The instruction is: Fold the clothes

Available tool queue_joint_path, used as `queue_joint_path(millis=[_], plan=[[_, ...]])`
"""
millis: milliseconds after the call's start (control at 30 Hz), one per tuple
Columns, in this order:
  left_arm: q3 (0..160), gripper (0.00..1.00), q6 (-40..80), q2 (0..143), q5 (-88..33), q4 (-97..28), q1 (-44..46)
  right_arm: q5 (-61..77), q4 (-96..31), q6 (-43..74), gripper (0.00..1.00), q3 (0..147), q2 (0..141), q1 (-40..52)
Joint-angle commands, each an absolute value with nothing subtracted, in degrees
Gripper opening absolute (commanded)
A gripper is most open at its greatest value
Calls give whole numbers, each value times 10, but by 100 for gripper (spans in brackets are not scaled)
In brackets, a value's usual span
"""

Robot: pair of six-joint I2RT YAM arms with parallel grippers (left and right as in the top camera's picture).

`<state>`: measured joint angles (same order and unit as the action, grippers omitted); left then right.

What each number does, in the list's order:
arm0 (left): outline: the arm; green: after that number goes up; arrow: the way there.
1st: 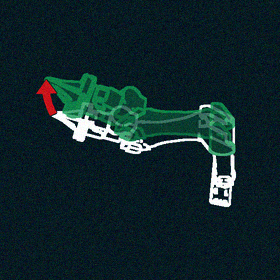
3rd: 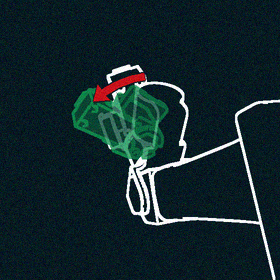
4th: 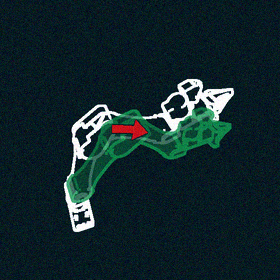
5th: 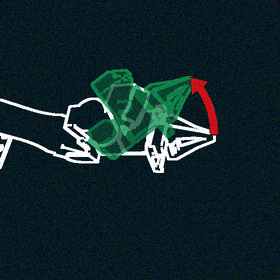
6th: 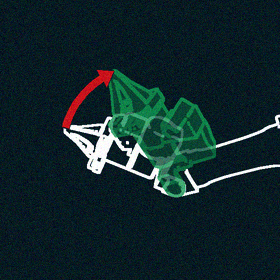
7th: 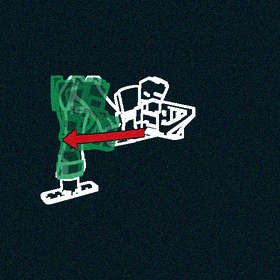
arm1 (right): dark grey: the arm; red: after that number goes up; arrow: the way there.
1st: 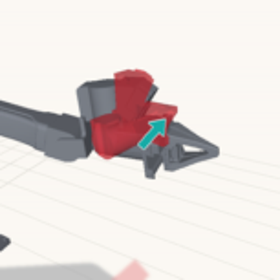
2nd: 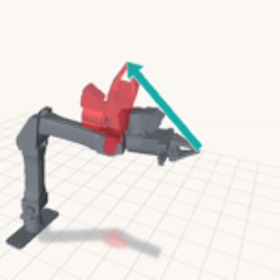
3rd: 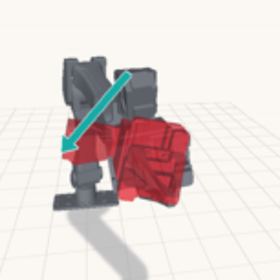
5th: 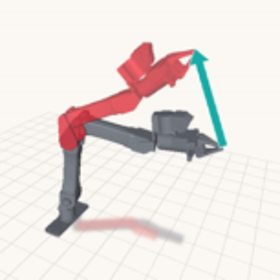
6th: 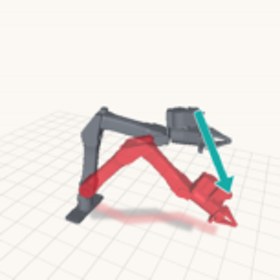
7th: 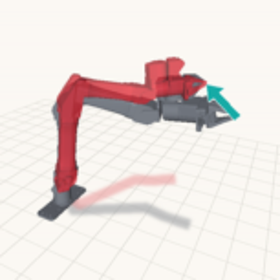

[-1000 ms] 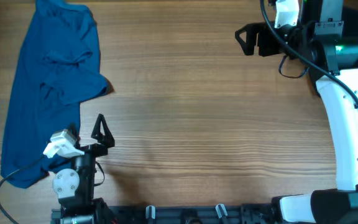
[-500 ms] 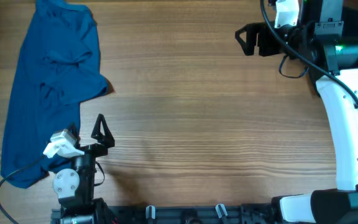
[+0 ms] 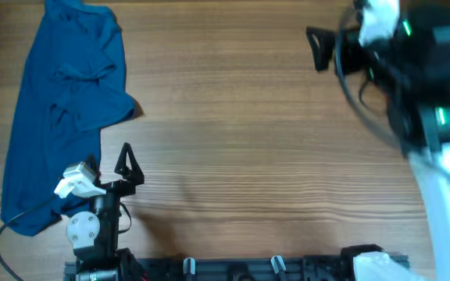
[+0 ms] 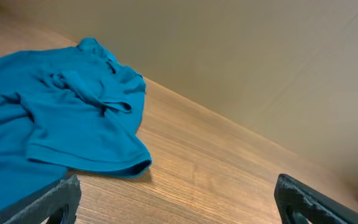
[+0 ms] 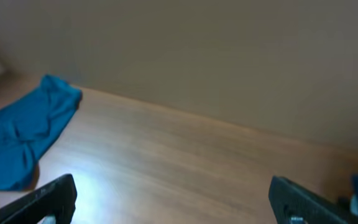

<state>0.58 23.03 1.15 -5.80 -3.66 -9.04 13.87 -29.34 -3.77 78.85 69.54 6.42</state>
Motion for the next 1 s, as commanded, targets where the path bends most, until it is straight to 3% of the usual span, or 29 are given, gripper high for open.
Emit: queue_joint_path(millis=[0,200,400,700,967], plan=[[3,100,232,8,-57,-39,-88,133,-197,-50,100,625,572,66],[3,100,232,8,-57,-39,-88,130,19,-36,100,328,356,62],[3,100,232,8,-57,-39,-88,81,95,21,100,139,203,60],[3,100,232,8,-57,-39,-88,88,118,19,100,8,97,60],[3,100,232,8,-57,-39,-88,85,39,-7,99,3,31,59]])
